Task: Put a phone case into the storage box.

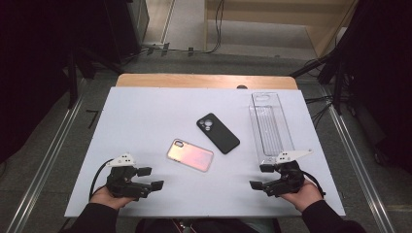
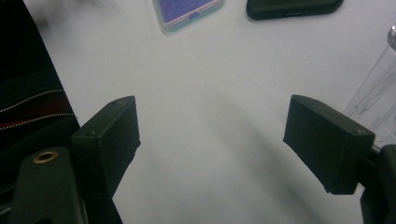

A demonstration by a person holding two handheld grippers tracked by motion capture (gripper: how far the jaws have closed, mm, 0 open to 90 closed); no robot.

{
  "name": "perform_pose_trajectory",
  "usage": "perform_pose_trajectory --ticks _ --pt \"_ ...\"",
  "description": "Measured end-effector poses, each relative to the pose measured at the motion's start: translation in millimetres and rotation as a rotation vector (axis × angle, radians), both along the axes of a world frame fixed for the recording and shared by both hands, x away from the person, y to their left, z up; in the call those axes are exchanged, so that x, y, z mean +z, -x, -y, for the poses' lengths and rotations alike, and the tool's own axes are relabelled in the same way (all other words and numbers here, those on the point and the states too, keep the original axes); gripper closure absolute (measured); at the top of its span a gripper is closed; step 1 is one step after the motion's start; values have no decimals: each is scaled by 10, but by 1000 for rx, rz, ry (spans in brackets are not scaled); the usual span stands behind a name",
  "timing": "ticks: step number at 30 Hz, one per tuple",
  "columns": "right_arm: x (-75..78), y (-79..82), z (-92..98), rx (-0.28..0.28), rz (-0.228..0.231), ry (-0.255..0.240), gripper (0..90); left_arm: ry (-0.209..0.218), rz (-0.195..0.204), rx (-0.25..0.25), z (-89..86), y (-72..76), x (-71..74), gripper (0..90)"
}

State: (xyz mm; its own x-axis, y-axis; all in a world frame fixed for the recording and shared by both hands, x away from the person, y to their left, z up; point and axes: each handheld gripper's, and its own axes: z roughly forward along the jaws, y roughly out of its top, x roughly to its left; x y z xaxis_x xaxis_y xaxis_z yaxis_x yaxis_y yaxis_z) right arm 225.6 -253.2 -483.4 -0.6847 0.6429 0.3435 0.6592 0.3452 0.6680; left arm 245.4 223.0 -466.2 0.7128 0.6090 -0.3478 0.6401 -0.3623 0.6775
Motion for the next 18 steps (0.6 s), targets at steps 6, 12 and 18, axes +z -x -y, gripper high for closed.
perform_pose_trajectory --ticks 6,12,18 --pt "-1 -3 -3 0 7 3 164 -5 -1 1 -4 5 0 221" --pt "-7 -8 -2 0 5 9 165 -9 -10 -6 12 -4 -11 221" --pt "-9 1 -5 -3 13 15 165 -6 -3 -6 17 6 -4 222"
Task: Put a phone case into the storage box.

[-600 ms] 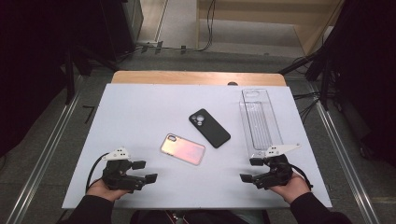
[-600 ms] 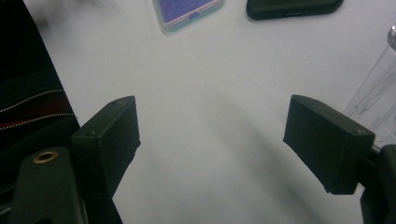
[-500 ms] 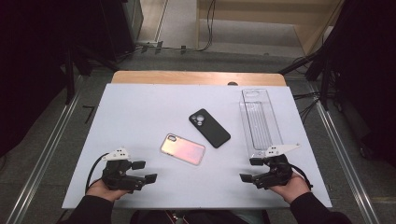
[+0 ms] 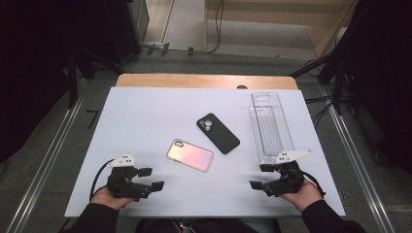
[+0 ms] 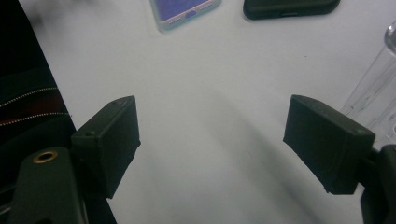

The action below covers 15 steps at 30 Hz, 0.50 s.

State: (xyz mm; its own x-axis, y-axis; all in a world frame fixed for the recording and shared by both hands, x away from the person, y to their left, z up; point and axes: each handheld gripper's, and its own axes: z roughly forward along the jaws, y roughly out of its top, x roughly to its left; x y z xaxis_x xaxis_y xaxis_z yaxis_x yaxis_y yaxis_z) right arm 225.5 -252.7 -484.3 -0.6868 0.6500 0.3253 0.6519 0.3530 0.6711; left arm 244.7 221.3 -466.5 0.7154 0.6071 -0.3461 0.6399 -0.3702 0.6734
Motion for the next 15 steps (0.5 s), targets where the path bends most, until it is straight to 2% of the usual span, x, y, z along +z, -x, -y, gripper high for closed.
perform_pose_trajectory --ticks 15 --pt "6 -2 -13 9 16 -13 165 2 -1 5 -7 -5 -5 222"
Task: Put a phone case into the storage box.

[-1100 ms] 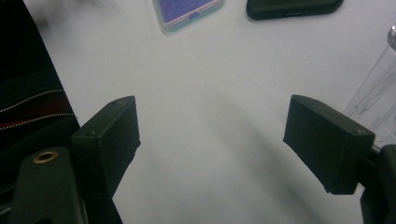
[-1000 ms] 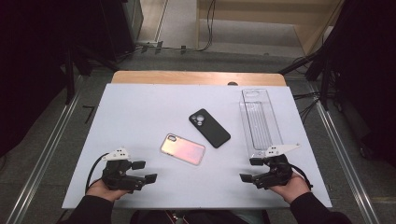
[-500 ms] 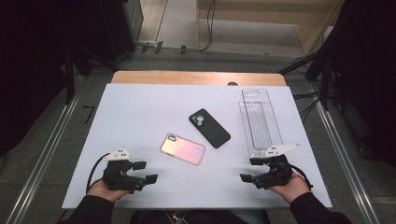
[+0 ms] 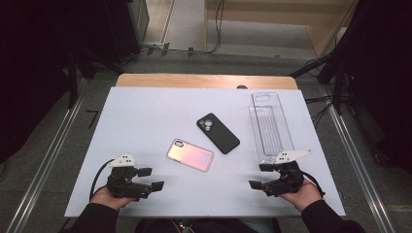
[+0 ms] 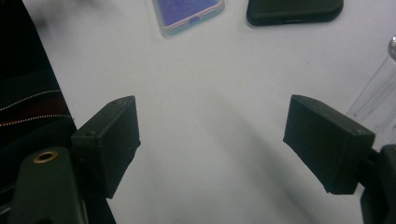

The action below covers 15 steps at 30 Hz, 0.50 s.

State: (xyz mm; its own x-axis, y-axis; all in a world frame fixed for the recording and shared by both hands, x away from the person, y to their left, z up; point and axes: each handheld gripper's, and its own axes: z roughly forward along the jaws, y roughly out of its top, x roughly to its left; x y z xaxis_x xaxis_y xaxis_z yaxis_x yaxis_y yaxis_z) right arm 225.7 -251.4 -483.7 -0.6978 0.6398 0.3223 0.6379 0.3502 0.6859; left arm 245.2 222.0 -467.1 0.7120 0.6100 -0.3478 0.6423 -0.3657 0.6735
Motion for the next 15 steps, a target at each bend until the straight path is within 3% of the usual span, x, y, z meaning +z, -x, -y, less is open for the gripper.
perform_pose_trajectory --ticks 15 --pt "106 -35 -105 27 17 -36 164 1 -2 3 -5 -10 3 222"
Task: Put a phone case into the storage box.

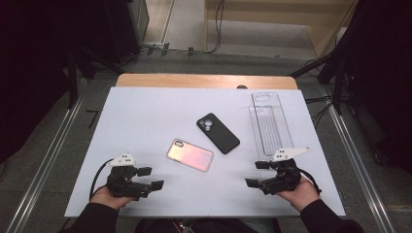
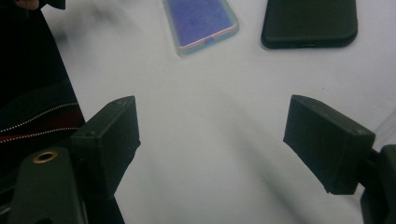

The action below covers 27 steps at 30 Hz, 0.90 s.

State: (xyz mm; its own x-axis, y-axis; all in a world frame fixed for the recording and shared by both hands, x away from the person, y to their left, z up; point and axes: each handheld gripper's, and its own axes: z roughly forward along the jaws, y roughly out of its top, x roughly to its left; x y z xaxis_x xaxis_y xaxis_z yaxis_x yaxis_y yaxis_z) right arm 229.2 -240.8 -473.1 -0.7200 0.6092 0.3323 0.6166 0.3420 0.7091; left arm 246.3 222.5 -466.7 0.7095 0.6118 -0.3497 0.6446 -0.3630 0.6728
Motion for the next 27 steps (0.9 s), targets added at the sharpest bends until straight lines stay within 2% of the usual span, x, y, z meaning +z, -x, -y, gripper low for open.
perform_pose_trajectory --ticks 6,17,23,27 --pt "56 -22 -89 14 18 -3 163 2 0 1 -3 1 1 222" --pt "99 -65 -235 31 21 -5 163 2 -2 -1 -1 1 -1 221" --pt "120 -90 -289 43 16 18 163 0 -2 -1 1 -1 -3 222" --pt "149 -132 -351 50 34 13 163 2 -2 -3 2 2 0 221"
